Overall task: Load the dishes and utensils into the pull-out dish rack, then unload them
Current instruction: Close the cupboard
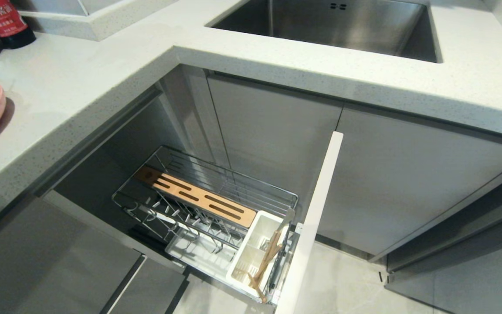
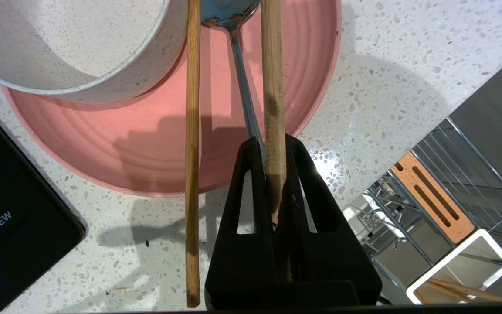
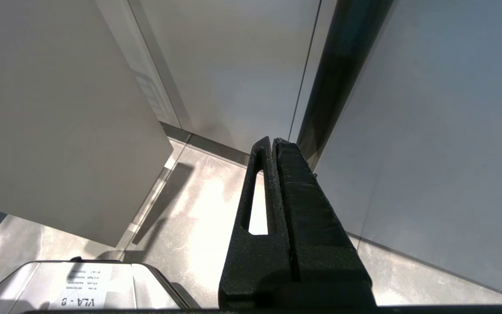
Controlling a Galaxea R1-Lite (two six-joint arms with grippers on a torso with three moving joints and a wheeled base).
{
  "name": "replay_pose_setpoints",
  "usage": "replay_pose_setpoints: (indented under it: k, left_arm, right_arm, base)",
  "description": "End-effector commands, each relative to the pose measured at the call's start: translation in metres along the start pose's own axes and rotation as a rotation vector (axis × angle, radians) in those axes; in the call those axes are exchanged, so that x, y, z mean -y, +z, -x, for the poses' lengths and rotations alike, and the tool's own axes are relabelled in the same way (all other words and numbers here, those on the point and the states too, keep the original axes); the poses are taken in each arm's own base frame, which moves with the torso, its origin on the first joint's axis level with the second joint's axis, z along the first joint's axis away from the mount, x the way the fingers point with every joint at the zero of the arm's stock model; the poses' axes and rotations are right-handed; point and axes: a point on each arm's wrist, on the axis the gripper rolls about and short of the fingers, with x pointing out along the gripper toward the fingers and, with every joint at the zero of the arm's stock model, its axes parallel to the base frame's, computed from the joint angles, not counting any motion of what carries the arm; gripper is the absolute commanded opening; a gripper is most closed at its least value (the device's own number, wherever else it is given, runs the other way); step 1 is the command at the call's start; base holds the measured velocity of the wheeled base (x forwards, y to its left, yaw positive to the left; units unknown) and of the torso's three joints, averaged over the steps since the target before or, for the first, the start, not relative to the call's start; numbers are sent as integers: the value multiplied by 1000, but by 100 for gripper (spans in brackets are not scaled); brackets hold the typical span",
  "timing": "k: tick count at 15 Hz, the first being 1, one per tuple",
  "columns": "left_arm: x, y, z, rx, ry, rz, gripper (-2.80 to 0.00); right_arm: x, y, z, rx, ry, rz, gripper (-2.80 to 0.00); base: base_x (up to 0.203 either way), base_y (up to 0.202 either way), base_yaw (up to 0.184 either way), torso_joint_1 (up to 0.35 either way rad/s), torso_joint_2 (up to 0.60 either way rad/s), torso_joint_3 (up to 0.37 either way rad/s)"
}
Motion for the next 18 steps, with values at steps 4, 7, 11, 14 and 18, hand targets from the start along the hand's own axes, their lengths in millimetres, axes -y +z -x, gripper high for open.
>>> replay_pose_setpoints:
  k: [4, 7, 11, 14, 18]
  left_arm:
    - [3, 1, -20, -62, 53, -15, -280]
    - [0, -3, -21, -109, 88, -45, -280]
    - [0, -3, -21, -112, 98, -48, -280]
    - [-1, -4, -21, -111, 108, -49, -280]
    - [-1, -4, -21, -108, 125, -50, -280]
  right_arm:
    - [0, 0, 0, 1, 1, 1, -280]
    - [0, 0, 0, 0, 1, 1, -280]
    - [0, 0, 0, 1, 1, 1, -280]
    - [0, 0, 0, 0, 1, 1, -280]
    - [0, 0, 0, 1, 1, 0, -280]
  base:
    - [0, 0, 0, 0, 0, 0]
    - [0, 0, 0, 0, 0, 0]
    - [0, 0, 0, 0, 0, 0]
    - [0, 0, 0, 0, 0, 0]
    - [0, 0, 0, 0, 0, 0]
